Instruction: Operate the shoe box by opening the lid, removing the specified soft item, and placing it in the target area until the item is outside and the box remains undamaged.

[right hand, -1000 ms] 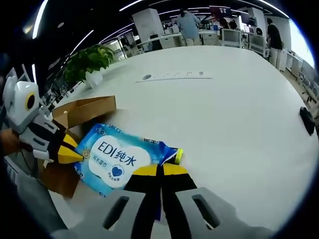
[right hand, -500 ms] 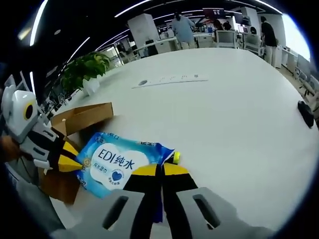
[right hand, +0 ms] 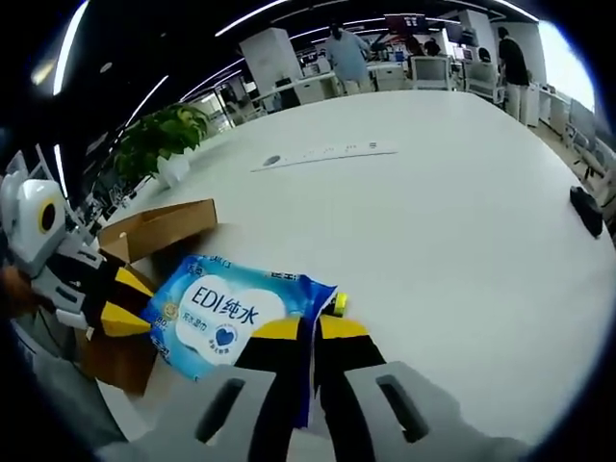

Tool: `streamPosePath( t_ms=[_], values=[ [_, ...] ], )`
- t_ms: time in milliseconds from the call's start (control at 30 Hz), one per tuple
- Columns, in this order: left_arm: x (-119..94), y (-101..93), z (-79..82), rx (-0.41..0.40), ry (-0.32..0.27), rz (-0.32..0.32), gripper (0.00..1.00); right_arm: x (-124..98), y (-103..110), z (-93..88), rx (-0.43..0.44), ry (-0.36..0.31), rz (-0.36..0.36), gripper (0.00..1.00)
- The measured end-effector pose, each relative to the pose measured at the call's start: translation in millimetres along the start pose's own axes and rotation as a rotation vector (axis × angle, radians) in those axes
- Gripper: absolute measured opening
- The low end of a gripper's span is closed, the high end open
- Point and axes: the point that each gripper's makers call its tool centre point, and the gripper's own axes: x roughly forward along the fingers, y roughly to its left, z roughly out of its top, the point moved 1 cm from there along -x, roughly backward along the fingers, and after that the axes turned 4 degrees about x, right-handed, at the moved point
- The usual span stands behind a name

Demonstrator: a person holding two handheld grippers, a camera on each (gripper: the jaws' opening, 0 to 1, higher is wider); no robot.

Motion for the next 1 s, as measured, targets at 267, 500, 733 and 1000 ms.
streamPosePath(
  t_ms=[267,500,733,1000],
  values=[
    [-18.9,0.5,7.1,-0.041,-0.064,0.001,0.2,-10.3,2.5,1.3,-0.048,0.003,-0.013,0.06],
    [-33.5,-3.2,4.8,-0.052,-0.086,-0.006,0.23,-25.4,10.6,3.7,-0.081,0.006,-0.011,0.11],
    [-53.7,-6.5,2.3,-0.072,-0.136,-0.039,0.28,-41.4,21.8,6.7,-0.138,0.018,-0.007,0.15],
    [-81.9,-2.5,-9.7,-0.083,-0.158,-0.045,0.3,-66.3,38.9,18.3,-0.18,0.001,-0.016,0.2]
  ],
)
